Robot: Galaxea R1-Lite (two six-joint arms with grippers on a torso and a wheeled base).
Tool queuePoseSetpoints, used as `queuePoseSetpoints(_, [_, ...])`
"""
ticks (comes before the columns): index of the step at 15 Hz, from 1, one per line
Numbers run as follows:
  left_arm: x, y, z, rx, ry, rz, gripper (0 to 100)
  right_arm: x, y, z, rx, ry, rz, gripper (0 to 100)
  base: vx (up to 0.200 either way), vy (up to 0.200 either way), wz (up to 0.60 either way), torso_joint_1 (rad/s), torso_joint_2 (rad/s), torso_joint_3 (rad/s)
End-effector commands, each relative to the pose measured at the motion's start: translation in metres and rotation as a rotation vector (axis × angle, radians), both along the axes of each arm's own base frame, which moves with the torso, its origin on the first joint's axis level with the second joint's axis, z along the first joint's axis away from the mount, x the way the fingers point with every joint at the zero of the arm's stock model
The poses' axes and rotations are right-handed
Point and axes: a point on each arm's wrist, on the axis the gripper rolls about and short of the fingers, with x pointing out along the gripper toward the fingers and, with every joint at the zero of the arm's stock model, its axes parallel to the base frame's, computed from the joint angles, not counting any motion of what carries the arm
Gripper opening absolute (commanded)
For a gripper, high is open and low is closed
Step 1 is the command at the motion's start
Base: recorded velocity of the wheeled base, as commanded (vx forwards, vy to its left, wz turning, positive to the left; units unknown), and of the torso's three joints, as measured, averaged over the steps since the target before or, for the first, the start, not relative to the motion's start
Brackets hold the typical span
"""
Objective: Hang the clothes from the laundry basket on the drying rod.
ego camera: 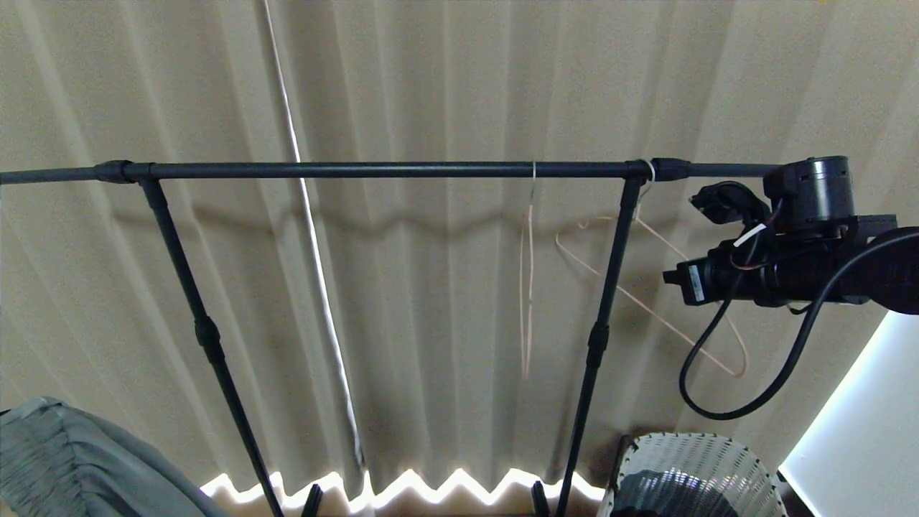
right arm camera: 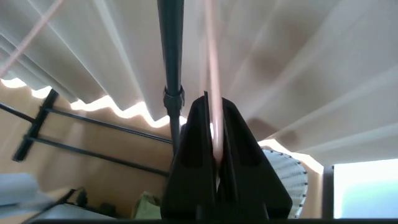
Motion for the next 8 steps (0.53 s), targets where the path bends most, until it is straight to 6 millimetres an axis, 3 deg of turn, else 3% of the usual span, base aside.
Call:
queuePoseSetpoints(1, [0.0, 0.0, 0.0, 0.001, 0.002, 0.0, 0, -0.005, -0.001, 0.006, 0.015, -0.017, -0.008, 0, 0.0, 0.0, 0.0, 0.0, 0.0, 0.0])
queuePoseSetpoints(8, [-0.001, 0.0, -0.001, 0.002, 0.0, 0.0, 0, -0.036, -0.01, 0.033, 0.074, -0.097, -0.052, 0, 0.0, 0.0, 0.0, 0.0, 0.0, 0.0])
